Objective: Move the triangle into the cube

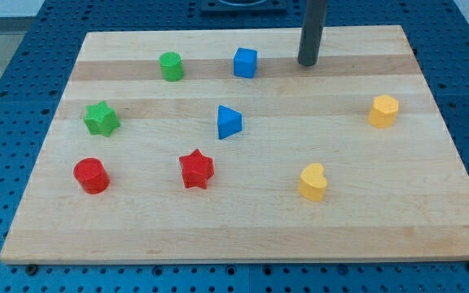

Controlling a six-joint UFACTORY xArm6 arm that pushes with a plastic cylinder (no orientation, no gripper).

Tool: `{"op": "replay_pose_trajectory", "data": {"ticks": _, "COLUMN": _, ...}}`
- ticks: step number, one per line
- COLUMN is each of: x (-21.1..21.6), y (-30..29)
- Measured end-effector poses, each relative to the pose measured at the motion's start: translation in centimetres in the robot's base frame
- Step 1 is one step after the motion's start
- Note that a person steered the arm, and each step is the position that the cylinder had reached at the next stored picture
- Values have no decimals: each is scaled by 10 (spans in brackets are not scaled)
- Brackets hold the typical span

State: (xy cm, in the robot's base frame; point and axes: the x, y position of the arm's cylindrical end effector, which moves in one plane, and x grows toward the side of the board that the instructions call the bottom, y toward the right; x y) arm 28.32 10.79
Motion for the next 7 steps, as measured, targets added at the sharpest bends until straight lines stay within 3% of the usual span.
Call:
{"op": "replay_pose_trajectory", "data": {"ticks": 4, "x": 12, "y": 21}}
{"op": "replay_pose_trajectory", "data": {"ticks": 6, "x": 108, "y": 36}}
{"op": "replay_pose_trajectory", "data": {"ticks": 7, "x": 137, "y": 19}}
